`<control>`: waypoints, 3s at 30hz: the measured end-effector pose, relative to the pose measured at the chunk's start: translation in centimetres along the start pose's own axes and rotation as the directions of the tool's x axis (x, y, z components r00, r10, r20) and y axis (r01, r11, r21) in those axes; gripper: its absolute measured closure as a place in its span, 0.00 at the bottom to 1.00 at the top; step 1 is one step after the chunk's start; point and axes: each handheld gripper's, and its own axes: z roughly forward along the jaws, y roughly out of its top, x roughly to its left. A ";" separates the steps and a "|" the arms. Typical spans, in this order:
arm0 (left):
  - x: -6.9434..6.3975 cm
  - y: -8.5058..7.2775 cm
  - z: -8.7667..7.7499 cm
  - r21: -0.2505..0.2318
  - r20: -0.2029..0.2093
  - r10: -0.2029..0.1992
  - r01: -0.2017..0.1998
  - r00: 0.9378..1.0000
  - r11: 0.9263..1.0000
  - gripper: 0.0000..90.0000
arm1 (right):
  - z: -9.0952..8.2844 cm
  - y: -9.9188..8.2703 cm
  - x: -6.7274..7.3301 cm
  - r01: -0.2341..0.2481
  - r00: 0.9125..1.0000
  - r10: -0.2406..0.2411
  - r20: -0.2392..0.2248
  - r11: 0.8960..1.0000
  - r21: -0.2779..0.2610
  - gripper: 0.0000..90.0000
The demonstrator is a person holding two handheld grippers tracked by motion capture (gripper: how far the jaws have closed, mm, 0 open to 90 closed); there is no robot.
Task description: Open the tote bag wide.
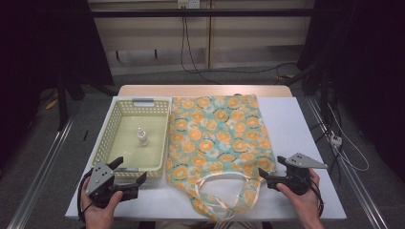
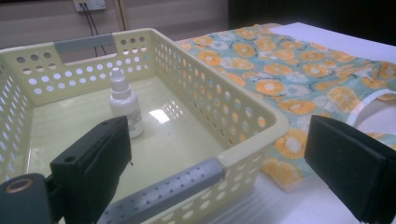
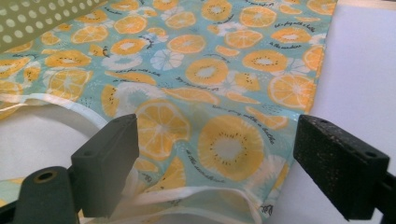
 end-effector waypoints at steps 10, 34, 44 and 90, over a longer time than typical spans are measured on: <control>-0.1 -0.1 0.2 0.013 -0.003 -0.010 0.010 1.000 1.000 0.08 | 0.0 0.2 0.0 0.007 1.000 -0.007 -0.018 1.000 0.005 0.14; -0.6 -0.1 -0.1 0.018 0.026 0.041 -0.041 0.999 0.999 0.08 | 0.7 3.6 7.8 0.227 0.925 -0.196 -0.325 0.972 0.062 0.27; -0.6 -0.2 -0.2 0.021 0.028 0.047 -0.048 0.998 0.999 0.08 | 0.7 3.7 10.1 0.287 0.872 -0.228 -0.433 0.955 0.075 0.32; -0.4 -0.3 0.1 0.031 0.047 0.050 -0.052 0.998 0.998 0.08 | 7.2 8.7 7.7 0.297 0.858 -0.238 -0.455 0.953 0.062 1.00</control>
